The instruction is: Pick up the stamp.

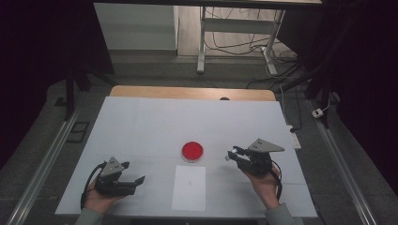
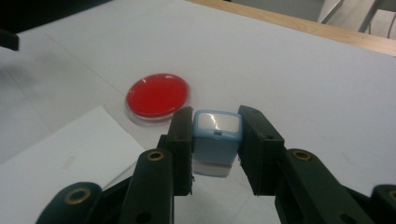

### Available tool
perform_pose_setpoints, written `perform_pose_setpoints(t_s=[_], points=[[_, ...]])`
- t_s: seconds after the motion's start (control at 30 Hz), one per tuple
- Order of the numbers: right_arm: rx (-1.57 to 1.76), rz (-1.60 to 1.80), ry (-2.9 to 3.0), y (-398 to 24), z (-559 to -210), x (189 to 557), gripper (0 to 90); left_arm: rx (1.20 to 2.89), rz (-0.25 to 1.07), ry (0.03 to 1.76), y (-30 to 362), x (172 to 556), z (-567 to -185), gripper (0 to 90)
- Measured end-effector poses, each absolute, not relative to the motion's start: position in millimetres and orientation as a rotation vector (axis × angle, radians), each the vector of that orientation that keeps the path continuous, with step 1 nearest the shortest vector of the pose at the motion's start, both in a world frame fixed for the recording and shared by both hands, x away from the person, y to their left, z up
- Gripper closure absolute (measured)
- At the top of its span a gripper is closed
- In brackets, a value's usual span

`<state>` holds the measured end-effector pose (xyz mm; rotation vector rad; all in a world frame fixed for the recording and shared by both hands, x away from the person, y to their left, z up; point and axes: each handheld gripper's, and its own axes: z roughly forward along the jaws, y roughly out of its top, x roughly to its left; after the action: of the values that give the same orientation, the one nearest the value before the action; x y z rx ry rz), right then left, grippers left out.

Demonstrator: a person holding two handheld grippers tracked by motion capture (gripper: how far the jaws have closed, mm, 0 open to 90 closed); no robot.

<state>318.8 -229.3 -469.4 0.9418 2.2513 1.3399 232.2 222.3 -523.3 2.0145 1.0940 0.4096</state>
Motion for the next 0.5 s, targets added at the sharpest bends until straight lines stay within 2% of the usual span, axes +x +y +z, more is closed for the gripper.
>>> perform_pose_setpoints(t_s=[0.5], points=[[0.934,1.421,2.249,-224.7,-465.6,315.3,66.2,2.020,0.402,1.098,221.7,232.8,-524.4,17.9]])
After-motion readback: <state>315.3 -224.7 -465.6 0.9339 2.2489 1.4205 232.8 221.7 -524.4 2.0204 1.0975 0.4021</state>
